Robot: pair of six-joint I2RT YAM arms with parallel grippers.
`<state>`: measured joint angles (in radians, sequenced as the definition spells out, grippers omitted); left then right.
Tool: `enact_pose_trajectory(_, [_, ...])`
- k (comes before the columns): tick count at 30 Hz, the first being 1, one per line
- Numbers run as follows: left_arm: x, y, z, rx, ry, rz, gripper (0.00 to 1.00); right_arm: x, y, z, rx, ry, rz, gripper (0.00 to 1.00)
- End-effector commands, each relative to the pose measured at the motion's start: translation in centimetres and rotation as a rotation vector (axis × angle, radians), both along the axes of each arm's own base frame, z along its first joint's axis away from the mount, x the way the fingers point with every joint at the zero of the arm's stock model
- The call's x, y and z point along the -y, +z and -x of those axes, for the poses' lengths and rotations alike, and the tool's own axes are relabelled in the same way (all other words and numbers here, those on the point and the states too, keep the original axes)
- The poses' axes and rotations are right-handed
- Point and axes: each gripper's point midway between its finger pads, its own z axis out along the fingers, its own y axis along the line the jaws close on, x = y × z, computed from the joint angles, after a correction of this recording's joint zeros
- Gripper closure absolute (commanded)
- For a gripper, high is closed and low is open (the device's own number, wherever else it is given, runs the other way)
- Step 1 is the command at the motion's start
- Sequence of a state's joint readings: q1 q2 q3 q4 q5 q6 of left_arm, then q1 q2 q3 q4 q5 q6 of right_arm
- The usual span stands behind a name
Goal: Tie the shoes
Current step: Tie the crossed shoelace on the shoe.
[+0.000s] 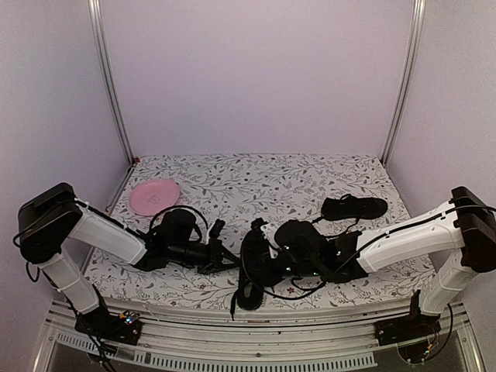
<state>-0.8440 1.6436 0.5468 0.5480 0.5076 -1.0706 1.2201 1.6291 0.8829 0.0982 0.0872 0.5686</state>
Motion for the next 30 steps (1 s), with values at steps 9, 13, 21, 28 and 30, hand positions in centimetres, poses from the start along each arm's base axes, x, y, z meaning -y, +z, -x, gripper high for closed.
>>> enact_pose_trajectory(9, [-0.1, 1.8, 0.4, 0.079, -0.021, 0.049, 0.8, 0.0, 1.8, -0.4, -0.068, -0.025, -0.14, 0.86])
enact_pose_trajectory(13, [-0.6, 1.3, 0.6, 0.077, -0.01, 0.031, 0.75, 0.3, 3.0, -0.5, -0.039, -0.021, -0.151, 0.73])
enact_pose_trajectory(21, [-1.0, 1.8, 0.9, 0.112, -0.026, 0.03, 0.71, 1.8, 3.4, -1.3, -0.003, -0.055, -0.106, 0.65])
enact_pose_trajectory(28, [-1.6, 1.8, 0.9, 0.116, 0.0, 0.02, 0.71, 2.6, 1.3, -2.0, -0.037, -0.101, 0.02, 0.53])
enact_pose_trajectory(30, [-2.0, 1.8, 0.8, 0.121, 0.019, 0.013, 0.71, 2.6, 0.8, -2.0, -0.065, -0.108, 0.016, 0.52])
